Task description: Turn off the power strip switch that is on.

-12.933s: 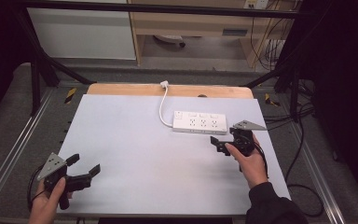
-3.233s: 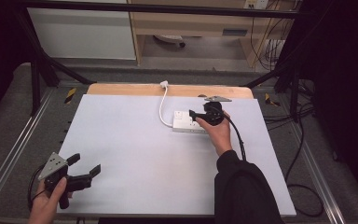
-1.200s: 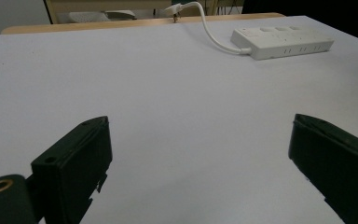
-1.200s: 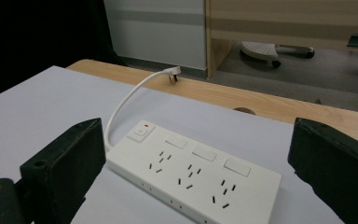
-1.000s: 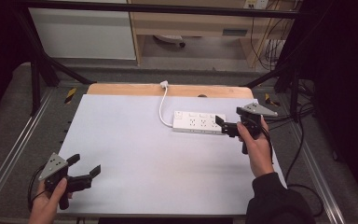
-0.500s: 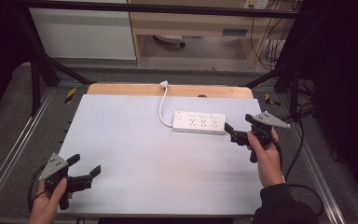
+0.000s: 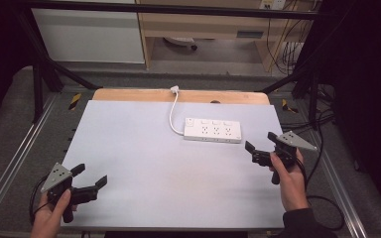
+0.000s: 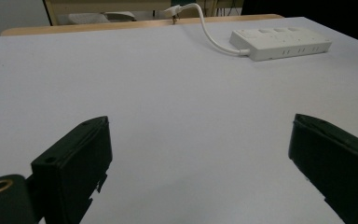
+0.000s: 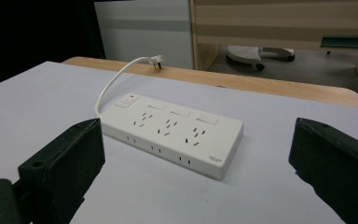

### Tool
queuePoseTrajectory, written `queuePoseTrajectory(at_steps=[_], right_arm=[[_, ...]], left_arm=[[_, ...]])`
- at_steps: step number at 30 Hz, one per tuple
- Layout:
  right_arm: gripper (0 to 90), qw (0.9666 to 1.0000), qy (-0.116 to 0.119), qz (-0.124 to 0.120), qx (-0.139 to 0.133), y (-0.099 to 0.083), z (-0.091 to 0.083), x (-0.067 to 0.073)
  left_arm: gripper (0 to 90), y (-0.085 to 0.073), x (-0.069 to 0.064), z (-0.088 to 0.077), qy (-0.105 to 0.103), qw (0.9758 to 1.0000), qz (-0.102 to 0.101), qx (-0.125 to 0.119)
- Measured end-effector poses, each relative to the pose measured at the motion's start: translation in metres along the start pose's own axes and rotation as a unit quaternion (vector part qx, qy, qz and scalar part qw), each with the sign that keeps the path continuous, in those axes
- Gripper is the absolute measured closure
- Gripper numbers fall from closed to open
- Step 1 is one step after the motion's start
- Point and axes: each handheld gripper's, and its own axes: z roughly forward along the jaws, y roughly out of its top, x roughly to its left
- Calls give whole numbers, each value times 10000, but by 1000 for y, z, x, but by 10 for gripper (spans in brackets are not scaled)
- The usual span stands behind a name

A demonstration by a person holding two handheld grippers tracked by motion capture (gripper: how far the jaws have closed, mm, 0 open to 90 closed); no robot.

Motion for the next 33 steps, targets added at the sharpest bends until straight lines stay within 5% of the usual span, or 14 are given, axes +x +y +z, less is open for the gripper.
queuePoseTrajectory(at_steps=[18,33], right_arm=[[35,9999,29,-20,151,-35,-2,9],[31,9967,294,-73,753,-65,14,24]], left_arm=[[59,0,-1,0,-41,10000,11,-7],[59,0,-2,-1,-59,10000,37,-30]])
